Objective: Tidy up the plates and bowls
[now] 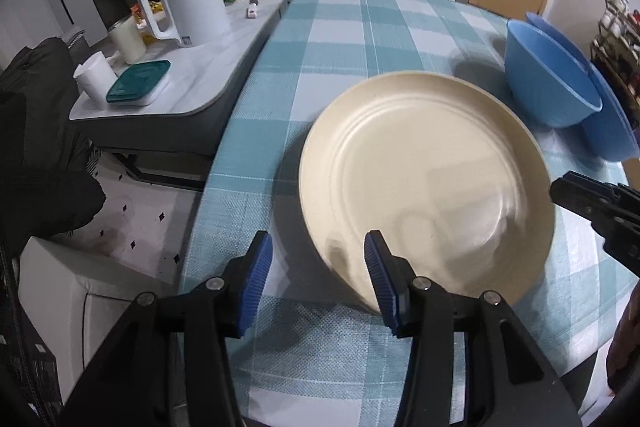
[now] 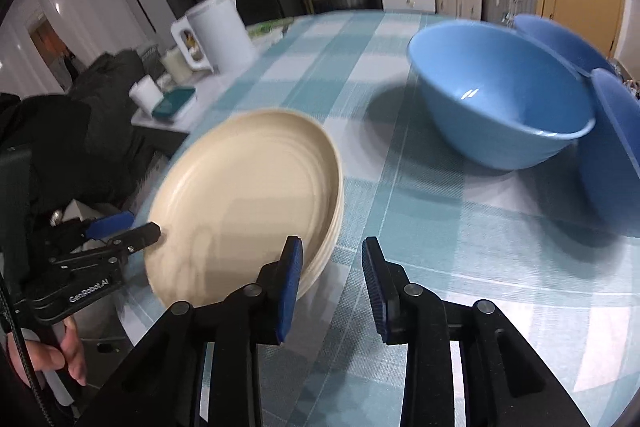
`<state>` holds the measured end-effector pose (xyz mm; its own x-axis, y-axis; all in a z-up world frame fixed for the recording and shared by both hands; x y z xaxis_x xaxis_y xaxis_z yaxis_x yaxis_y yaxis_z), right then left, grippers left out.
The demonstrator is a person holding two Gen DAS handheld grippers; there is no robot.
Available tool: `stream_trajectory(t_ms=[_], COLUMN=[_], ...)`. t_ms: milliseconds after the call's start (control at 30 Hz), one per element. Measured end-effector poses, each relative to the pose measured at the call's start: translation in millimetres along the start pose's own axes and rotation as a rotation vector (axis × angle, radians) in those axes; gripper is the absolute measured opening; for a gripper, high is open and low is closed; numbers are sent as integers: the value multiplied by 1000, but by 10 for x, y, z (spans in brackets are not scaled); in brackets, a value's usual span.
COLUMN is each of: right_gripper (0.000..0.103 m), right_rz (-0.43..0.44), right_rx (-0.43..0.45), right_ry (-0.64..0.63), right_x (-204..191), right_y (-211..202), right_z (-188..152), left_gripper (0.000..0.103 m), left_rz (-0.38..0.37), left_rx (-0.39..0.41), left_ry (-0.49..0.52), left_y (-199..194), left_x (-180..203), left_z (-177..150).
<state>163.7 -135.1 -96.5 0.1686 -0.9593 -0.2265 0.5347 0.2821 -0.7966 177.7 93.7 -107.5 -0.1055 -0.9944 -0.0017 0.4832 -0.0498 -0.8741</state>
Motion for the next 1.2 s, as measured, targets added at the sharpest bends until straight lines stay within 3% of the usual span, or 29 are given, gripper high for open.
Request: stream_trajectory(t_ms=[267,400,500,667,800,900,933,1033,1200], right_gripper=[48,56,68,68,68,71,74,79,99], right_rz=[40,15,53,23,-52,-99,-119,-147,-208], right_rx=[133,236,294,378,462,509,526,549,633], right_ry=[31,47,91,152,193,219,224,209,176], right_x=[-5,26,116,306,501,626,662,679,613], right_y=[-513,-869,-1111,-1449,-1745,-1909,-1961,-2030,-2174], right_z=[-195,-376,-556,-840,-1067,-1215,-1270,-1368,-1564], left_gripper=[49,50,50,51,54,72,83,88,94], left_rz=[-24,-67,-83,-118,-150,-170,-175,-189,-220], left_rx=[59,129,200,263,299,322,346,430,439], left_ry=[2,13,40,89,111,121,127,152,182], left_y=[-315,-545,-713,-877,-943,-977,-1016,-1130,-1187], left_x=[162,337,537,857,1077,1220,1281,1397,1577], left_z=[-71,-112,-174,-230,-311,-375,-418,-545,-636])
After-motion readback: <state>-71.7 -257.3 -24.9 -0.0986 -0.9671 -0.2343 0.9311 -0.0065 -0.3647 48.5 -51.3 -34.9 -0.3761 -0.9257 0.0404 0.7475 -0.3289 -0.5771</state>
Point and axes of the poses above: each gripper's, at about its wrist camera, not at the fingertips, and y roughly the way its jaws point, x to its right, z to its top, the point moved 1 cm from there along y, roughly the way its jaws point, and after that the axes turned 1 degree about -x, right-handed, at the moved point
